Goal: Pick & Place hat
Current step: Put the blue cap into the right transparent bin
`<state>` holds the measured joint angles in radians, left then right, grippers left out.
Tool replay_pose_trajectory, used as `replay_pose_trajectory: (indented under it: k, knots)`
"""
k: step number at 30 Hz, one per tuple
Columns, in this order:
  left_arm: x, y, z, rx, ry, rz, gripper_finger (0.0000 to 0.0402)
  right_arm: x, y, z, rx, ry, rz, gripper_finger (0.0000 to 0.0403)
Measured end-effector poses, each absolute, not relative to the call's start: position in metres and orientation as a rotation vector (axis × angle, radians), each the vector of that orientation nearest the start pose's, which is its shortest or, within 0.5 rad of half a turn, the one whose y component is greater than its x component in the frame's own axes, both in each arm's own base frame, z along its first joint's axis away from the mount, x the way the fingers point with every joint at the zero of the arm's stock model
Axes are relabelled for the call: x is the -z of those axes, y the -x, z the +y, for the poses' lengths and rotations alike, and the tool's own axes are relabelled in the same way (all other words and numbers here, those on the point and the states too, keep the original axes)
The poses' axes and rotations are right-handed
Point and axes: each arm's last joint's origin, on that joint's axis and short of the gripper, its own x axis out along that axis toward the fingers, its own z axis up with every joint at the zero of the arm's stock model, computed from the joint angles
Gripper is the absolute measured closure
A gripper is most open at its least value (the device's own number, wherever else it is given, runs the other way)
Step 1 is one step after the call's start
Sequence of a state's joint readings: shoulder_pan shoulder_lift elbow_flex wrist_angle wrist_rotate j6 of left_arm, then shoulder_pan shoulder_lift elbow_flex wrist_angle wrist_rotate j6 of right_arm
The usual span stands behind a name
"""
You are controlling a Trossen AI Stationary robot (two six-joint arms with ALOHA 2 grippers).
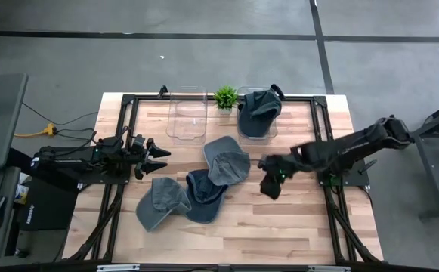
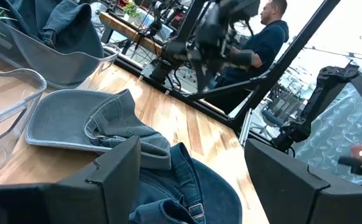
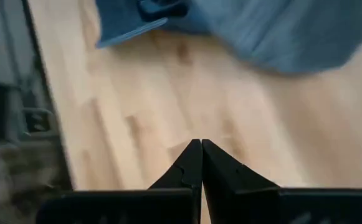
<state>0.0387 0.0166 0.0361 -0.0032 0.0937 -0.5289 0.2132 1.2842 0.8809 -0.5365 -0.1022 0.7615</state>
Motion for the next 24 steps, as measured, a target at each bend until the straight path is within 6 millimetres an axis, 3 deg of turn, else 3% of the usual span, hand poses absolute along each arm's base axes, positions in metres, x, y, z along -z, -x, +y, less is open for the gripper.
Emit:
replay_pose_trajectory:
  k: [6, 11, 20, 24]
  knots:
    - [-0.174, -0.096, 0.001, 0.058, 0.528, -0.002, 0.0135, -0.207, -0.240, 0.077, 0.258, -0.955, 0.826, 0.0403]
    - [-0.174, -0.096, 0.001, 0.058, 0.528, -0.001, 0.0135, -0.194, -0.248, 0.085, 0.410, -1.054, 0.753, 0.0403]
    - [-0.174, -0.096, 0.001, 0.058, 0.528, -0.002, 0.0135, -0.182, -0.297, 0.098, 0.557, -1.168, 0.726, 0.0399]
    - [-0.174, -0.096, 0.001, 0.058, 0.528, -0.002, 0.0135, -0.178, -0.326, 0.105, 0.569, -1.192, 0.726, 0.0368]
